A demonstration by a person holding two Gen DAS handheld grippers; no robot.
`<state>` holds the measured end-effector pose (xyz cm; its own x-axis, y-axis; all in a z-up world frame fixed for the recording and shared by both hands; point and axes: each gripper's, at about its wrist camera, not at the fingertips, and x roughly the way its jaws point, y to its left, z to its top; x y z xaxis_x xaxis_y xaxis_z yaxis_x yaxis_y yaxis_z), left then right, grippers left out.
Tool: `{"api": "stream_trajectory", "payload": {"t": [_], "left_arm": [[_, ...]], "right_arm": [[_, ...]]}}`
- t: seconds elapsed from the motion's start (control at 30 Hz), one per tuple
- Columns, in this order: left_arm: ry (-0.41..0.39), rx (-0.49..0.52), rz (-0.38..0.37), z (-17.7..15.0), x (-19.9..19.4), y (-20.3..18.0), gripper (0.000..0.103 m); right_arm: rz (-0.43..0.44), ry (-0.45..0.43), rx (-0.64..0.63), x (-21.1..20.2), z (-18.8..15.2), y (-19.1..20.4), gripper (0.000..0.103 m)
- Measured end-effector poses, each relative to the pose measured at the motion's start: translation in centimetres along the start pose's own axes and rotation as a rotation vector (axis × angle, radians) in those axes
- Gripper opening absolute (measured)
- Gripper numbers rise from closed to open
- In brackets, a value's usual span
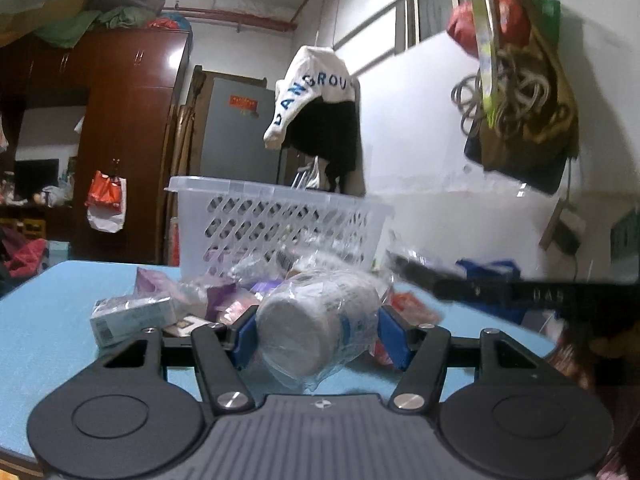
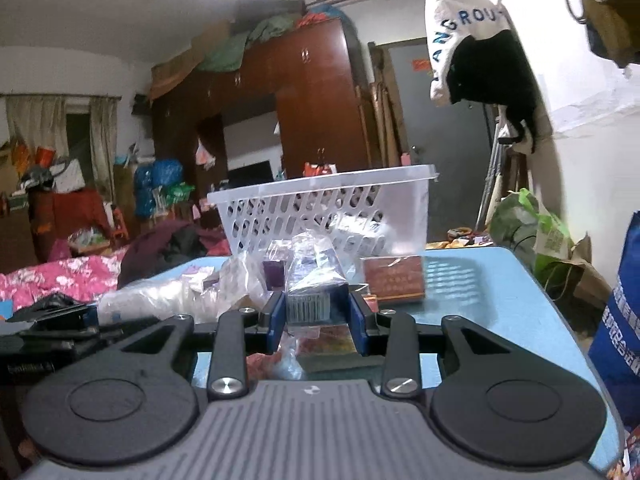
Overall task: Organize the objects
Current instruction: 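Grasp a clear-bagged small box with the right tool while the left tool grasps a bagged white bottle, then carry both items over the white basket and open both tools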
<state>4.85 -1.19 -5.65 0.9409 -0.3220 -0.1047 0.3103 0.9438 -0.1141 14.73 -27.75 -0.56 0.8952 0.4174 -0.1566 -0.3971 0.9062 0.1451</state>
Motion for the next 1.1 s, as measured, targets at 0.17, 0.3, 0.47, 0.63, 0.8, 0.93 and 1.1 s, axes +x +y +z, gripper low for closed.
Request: {"api": "stream_trajectory", "payload": {"t": [0.17, 0.3, 0.47, 0.63, 0.8, 0.93, 1.1], "left_arm": [[-0.040, -0.023, -0.005, 0.9, -0.4, 0.6, 0.066], [-0.073, -0.062, 0.004, 2.4, -0.5, 2.0, 0.065], [-0.118, -0.100, 0.029, 5.3, -0.3, 3.6, 0.065], [-0.119, -0.069, 0.027, 11.4, 3.2, 3.9, 0.065], [0.089, -0.123, -0.004, 18.1, 11.9, 5.0, 0.065], [0.173, -0.114, 0.074, 19.0, 16.0, 5.2, 0.065], [0.207, -0.138, 0.086, 17.9, 17.4, 5.4, 0.066]], "right_arm": [[-0.007, -0.024, 0.028, -0.3, 0.2, -0.1, 0.037], [-0.011, -0.031, 0.038, 0.0, 0.5, -0.2, 0.037], [-0.021, -0.045, 0.012, 0.4, 1.8, 0.1, 0.037], [-0.012, -0.077, -0.071, 2.4, 6.2, 1.0, 0.037], [-0.039, -0.040, -0.155, 7.7, 12.7, 1.6, 0.037], [-0.069, 0.069, -0.199, 11.5, 14.5, 1.4, 0.037], [-0.065, 0.106, -0.189, 12.9, 14.1, 0.8, 0.037]]}}
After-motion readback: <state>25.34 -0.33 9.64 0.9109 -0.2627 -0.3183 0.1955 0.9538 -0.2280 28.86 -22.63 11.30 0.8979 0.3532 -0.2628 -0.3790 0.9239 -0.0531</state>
